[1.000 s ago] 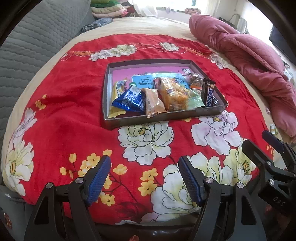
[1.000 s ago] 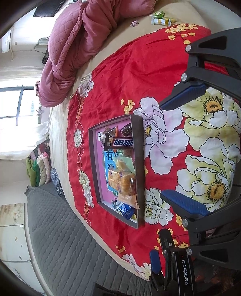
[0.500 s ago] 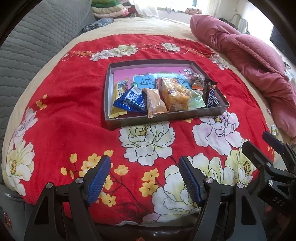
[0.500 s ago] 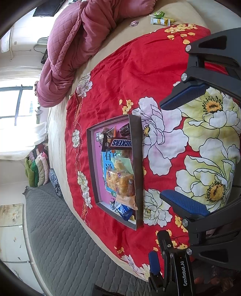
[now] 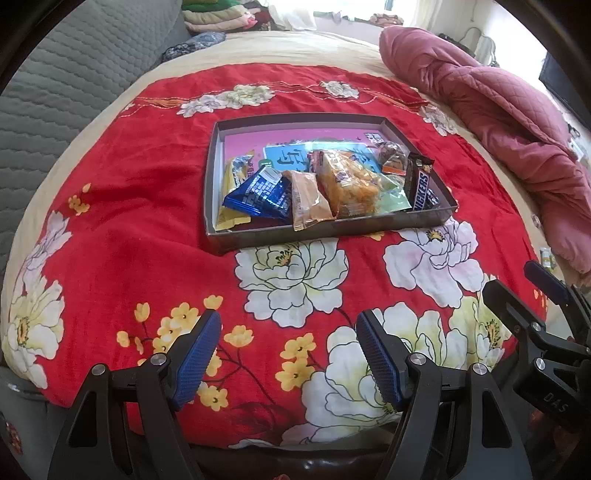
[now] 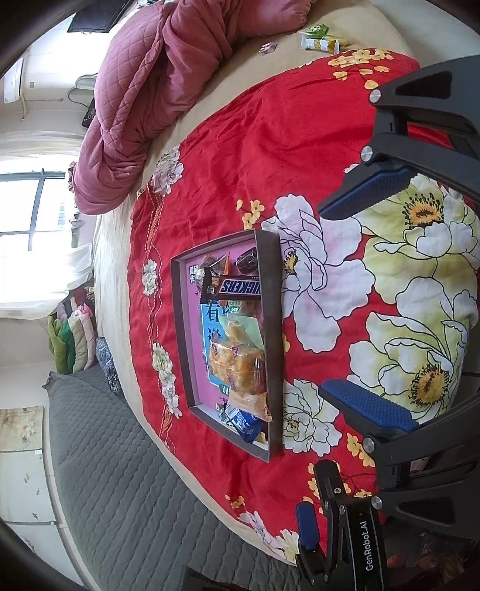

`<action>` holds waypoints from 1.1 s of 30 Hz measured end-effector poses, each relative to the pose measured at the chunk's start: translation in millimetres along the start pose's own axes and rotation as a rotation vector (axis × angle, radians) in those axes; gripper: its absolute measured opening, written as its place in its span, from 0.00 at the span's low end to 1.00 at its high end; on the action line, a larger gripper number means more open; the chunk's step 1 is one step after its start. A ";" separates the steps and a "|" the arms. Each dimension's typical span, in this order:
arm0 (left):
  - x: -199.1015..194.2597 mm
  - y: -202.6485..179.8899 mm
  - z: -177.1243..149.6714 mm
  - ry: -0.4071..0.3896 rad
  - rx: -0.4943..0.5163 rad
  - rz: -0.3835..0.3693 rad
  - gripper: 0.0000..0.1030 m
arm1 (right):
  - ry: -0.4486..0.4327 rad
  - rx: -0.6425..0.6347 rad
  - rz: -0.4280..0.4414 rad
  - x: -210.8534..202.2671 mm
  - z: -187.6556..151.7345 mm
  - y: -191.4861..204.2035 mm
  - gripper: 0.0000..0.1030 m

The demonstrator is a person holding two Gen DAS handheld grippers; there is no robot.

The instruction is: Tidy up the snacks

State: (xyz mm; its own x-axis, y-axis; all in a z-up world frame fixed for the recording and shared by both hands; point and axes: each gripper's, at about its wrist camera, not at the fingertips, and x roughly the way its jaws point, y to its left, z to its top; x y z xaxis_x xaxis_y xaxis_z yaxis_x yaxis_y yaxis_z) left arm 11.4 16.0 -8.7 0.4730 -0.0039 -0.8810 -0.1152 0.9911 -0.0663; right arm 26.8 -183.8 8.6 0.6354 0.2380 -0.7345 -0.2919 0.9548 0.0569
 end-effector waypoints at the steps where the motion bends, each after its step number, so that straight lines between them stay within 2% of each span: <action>1: 0.0 -0.1 -0.1 0.000 0.000 0.000 0.75 | 0.000 -0.001 0.001 0.2 0.1 0.0 0.85; 33: 3.8 0.5 -0.7 0.006 0.002 0.013 0.75 | 0.008 -0.002 -0.008 3.6 -1.7 -3.6 0.85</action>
State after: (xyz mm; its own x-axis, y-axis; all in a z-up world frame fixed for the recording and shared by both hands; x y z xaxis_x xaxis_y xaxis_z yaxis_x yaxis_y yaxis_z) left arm 12.6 16.4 -12.4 0.4663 0.0081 -0.8846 -0.1197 0.9913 -0.0540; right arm 28.9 -186.7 4.6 0.6320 0.2292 -0.7403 -0.2881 0.9563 0.0501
